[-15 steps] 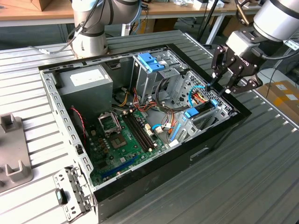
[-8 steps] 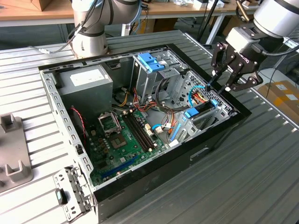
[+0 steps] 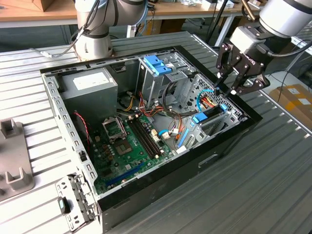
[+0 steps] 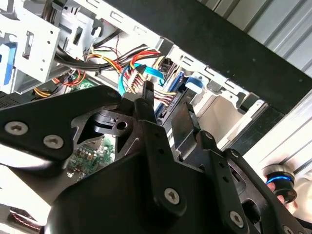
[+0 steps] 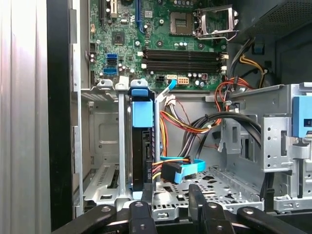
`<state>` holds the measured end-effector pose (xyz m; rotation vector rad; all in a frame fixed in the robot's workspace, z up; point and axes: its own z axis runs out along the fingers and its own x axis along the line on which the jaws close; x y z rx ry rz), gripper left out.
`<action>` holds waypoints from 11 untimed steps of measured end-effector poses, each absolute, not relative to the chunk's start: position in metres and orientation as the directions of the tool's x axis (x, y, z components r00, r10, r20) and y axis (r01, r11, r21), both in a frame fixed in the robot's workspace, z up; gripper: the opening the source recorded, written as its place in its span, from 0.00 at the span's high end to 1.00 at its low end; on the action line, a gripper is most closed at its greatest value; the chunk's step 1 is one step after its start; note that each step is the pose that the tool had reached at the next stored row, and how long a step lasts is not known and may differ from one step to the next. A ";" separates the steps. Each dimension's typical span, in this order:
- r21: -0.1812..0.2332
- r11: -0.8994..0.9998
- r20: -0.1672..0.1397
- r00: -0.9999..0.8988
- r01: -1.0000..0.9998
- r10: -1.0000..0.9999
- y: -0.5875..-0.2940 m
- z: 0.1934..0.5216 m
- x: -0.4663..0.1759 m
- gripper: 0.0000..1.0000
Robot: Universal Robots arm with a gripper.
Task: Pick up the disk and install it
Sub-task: 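Insert the second disk wire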
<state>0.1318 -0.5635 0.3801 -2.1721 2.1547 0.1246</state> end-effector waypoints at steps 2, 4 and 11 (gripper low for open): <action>0.000 -0.008 -0.113 0.008 -1.000 -0.994 -0.563 0.382 0.130 0.58; -0.001 -0.008 -0.114 0.008 -1.000 -0.993 -0.562 0.384 0.128 0.58; -0.001 -0.008 -0.114 0.008 -1.000 -0.993 -0.561 0.384 0.118 0.58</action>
